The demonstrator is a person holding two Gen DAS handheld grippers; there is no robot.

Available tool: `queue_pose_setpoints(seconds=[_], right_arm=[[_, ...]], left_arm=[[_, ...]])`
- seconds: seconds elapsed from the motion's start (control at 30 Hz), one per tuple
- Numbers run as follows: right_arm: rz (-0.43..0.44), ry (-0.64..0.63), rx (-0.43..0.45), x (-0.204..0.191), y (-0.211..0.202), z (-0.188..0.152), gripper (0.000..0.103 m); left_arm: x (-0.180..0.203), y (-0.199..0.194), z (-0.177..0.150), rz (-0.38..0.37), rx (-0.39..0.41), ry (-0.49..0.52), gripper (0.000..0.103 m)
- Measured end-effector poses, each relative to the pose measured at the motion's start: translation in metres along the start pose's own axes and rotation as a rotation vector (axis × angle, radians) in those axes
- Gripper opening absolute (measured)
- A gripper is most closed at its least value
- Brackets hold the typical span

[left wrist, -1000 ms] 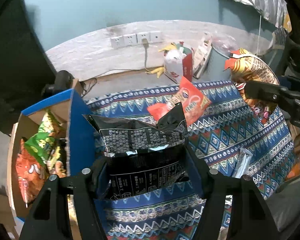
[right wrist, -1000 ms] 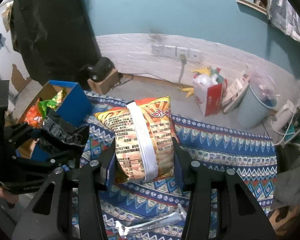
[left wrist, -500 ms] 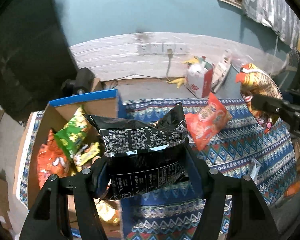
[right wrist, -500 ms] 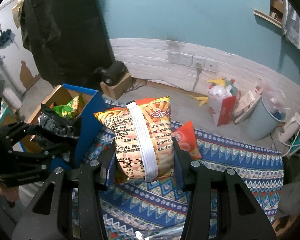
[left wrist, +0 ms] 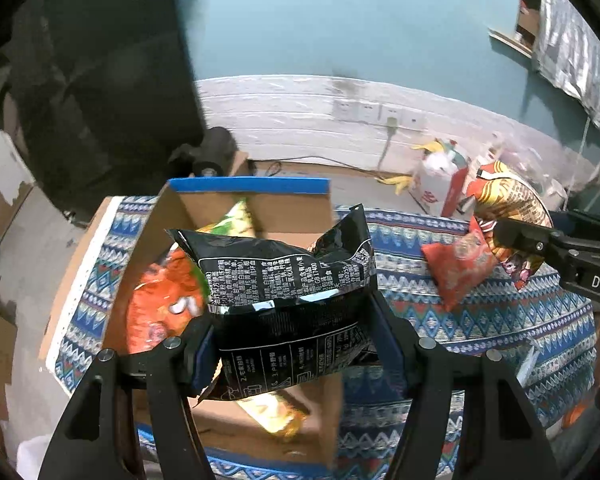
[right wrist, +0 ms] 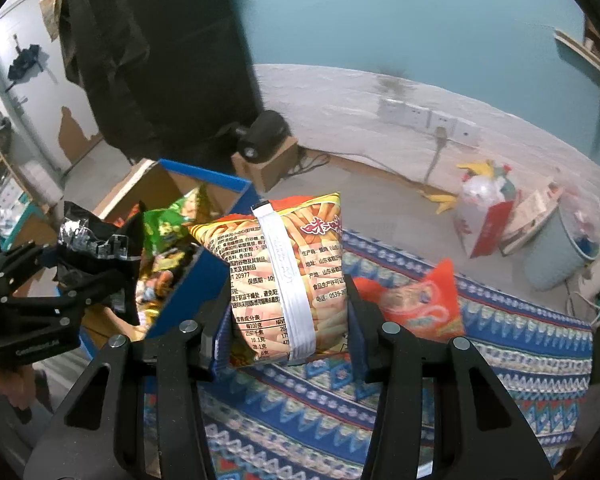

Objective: Organize snacks
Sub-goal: 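Lift both held bags and carry them over the cardboard box, then open the right tool to drop the beige bag while the left tool drops the black bag into the box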

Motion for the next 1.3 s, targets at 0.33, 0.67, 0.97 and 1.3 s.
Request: queue_pose_setpoints(seconds=[0.33,0.67,0.97,1.3], right_arm=[[0.045,-0.054,-0.043,-0.053,0.041,0.014,0.046],[0.085,-0.125,-0.102,-0.106,0.08,0.014,0.046],[0.133,-0.132,-0.142,-0.134,0.104,0.012,0.047],[0.151,-0.099,-0.134,-0.134,0.1,0.013,0.065]], left_arm=[[-0.069,0.015,-0.019,0.066,-0.032,-0.109,0.068],[-0.113,0.039,-0.044,0.1,-0.097,-0.182,0.068],[-0.126,0.044,-0.053,0.109,-0.126,-0.207,0.059],[-0.124,0.04,-0.054,0.138,-0.137,-0.197,0.078]])
Point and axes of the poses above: each gripper's, at about its wrist camera, not at the fingertips, and y roughly the way its jaws point, x to its right, z to its top, the point moved 7 cm from there along y, roughly the way its jaws point, and after that the axes turned 6 degrees about z, right-handed, at the moved point
